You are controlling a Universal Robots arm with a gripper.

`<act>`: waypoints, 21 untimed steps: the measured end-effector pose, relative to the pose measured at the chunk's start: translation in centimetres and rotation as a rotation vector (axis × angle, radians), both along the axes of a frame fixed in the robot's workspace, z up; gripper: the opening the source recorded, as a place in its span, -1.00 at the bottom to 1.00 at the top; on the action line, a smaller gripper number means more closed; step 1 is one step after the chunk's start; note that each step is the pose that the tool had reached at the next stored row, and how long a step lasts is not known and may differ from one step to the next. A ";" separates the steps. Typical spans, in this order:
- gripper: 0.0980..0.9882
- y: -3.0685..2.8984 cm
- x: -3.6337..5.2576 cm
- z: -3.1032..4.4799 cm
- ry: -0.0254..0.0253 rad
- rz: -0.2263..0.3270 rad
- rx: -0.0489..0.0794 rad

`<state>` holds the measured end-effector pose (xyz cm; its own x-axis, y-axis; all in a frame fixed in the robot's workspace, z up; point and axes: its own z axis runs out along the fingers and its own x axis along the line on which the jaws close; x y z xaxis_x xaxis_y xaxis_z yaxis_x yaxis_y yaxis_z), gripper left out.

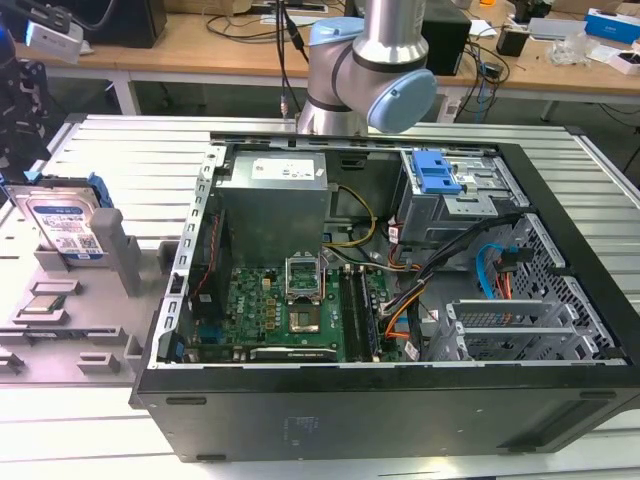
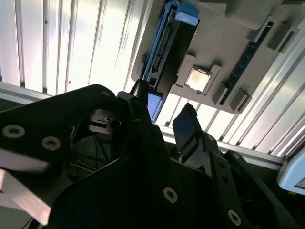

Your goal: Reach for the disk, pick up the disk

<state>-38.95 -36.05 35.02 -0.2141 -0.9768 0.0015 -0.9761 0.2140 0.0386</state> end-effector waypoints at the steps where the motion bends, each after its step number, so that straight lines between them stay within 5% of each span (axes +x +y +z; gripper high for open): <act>1: -0.14 0.01 -0.01 -0.01 0.0001 0.000 0.000; 6: -0.14 0.26 -0.01 -0.23 -0.0002 0.000 0.000; 9: -0.14 1.01 -0.05 -0.57 -0.0003 0.000 0.000; 16: -0.14 0.93 -0.12 -0.91 -0.0002 0.070 -0.001; 21: -0.14 0.94 -0.41 -1.84 -0.0002 0.108 -0.001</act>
<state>-39.36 -35.12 33.17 -0.1076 -0.9942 0.0023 -0.9935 0.1076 0.0383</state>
